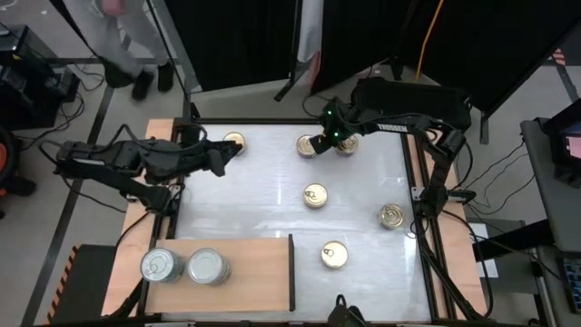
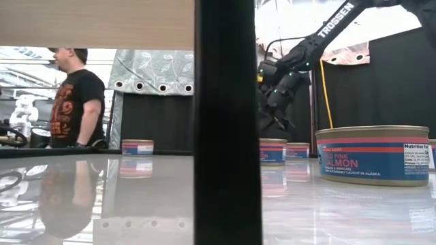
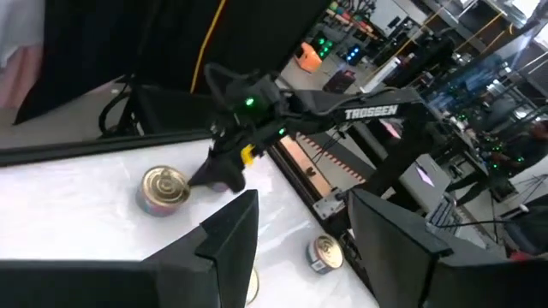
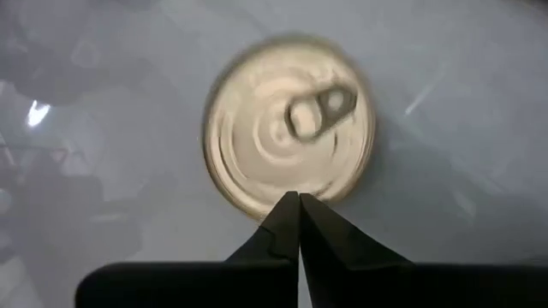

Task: Stack canned seafood by type on shelf
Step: Put the blue pink tuna can on the shelf

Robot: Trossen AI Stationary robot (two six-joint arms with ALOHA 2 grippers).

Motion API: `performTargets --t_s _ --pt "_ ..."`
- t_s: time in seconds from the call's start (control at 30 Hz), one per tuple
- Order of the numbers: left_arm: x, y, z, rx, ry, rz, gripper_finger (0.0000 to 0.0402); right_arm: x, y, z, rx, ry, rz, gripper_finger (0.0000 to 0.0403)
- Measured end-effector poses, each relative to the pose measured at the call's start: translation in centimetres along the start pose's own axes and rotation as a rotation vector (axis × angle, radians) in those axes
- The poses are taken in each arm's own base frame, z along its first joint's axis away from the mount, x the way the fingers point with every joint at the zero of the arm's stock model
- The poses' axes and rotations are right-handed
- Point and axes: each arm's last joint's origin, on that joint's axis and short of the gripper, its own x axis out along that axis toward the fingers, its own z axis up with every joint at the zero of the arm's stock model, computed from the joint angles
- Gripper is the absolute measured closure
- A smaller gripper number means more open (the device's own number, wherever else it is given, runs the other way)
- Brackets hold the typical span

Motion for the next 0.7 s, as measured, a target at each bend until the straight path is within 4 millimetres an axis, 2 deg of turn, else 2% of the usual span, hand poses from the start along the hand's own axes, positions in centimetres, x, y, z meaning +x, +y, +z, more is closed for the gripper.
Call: performTargets --t_s 0.43,0.7 --pt "1.5 -0.8 -1.2 0.011 0.056 -0.023 0.0213 0.5 -0.3 -0.2 0.012 0.021 -0.013 0.0403" --pt "1.6 -0.8 -1.2 0.014 0.057 -0.020 0.0213 1.7 -0.6 -0.3 0.015 0.043 -0.007 0.0402"
